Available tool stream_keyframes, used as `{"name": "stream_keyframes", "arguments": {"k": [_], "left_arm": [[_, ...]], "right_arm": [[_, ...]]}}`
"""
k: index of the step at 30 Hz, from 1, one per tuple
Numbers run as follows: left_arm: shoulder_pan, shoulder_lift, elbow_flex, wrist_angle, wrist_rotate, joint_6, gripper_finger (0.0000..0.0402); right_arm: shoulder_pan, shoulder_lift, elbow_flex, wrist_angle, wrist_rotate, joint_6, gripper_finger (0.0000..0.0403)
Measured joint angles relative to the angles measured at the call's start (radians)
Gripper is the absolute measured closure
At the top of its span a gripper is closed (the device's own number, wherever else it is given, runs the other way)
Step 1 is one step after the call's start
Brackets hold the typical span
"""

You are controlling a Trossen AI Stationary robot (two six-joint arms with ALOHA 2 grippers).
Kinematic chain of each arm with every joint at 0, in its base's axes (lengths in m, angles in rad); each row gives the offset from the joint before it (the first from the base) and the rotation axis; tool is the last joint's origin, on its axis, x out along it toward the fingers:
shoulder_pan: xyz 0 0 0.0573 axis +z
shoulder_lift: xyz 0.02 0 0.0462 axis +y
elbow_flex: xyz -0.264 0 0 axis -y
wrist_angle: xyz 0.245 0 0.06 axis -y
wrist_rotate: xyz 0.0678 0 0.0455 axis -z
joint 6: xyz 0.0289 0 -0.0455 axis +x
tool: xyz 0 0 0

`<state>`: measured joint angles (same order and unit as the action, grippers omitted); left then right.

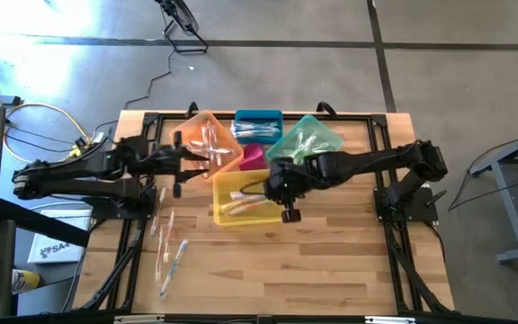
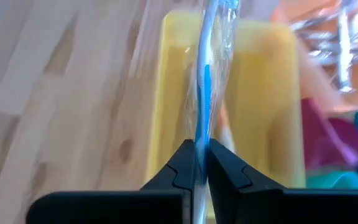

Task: Pick & Place Toothbrushes
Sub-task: Put the blue toothbrush into the blue bin

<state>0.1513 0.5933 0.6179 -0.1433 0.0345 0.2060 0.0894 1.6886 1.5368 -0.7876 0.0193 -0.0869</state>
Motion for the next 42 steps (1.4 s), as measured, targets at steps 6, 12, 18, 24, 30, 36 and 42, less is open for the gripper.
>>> {"name": "stream_keyframes", "arguments": {"k": [6,12,18,24,30,36,42], "left_arm": [[0.000,-0.184,-0.089,-0.063,0.000,-0.016,0.0263],[0.000,-0.312,-0.158,-0.096,0.000,-0.058,0.0263],[-0.001,-0.350,-0.181,-0.099,0.000,-0.106,0.0263],[-0.001,-0.349,-0.181,-0.099,0.000,-0.106,0.0263],[-0.001,-0.349,-0.181,-0.099,0.000,-0.106,0.0263],[-0.001,-0.349,-0.181,-0.099,-0.001,-0.102,0.0263],[-0.001,-0.349,-0.181,-0.099,-0.003,-0.071,0.0263]], "right_arm": [[-0.103,0.000,0.000,0.080,0.001,-0.077,0.0389],[-0.236,0.001,0.000,0.170,-0.029,-0.136,0.0389],[-0.381,0.013,0.001,0.291,-0.129,-0.185,0.0389],[-0.514,0.077,0.001,0.433,-0.281,-0.203,0.0389],[-0.609,0.176,0.001,0.539,-0.313,-0.207,0.0389],[-0.686,0.276,0.001,0.615,-0.340,-0.207,0.0389],[-0.737,0.356,0.001,0.679,-0.360,-0.207,0.0389]]}}
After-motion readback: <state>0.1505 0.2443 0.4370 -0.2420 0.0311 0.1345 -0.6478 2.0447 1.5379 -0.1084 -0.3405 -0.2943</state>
